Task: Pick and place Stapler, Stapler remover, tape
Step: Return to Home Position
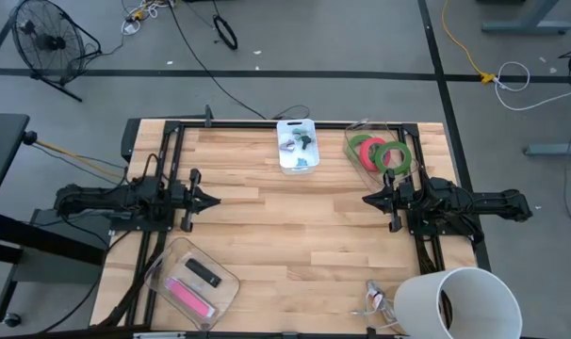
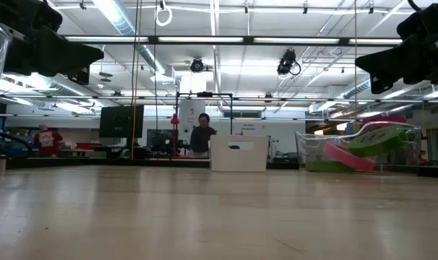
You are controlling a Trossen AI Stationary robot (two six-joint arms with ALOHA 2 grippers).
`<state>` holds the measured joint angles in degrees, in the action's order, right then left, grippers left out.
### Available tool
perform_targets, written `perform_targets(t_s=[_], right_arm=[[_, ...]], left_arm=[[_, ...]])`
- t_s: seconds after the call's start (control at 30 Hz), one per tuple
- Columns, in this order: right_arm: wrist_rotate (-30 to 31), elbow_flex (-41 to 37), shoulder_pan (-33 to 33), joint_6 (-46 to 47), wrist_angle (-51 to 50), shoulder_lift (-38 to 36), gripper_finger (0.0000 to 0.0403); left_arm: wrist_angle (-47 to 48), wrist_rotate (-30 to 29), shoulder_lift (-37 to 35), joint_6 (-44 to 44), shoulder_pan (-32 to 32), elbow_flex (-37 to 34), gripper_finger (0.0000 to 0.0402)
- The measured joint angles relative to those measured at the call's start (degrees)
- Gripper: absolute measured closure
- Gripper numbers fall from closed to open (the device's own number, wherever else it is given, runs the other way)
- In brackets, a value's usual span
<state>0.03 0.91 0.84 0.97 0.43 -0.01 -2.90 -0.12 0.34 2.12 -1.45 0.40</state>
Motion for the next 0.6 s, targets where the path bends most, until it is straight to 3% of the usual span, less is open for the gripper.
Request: perform_targets(t_s=[0.6], right_arm=[[0.0,0.0,0.0,0.0,0.0,0.0,0.0383]], left_arm=[[0.0,0.0,0.0,0.0,0.0,0.0,0.0383]])
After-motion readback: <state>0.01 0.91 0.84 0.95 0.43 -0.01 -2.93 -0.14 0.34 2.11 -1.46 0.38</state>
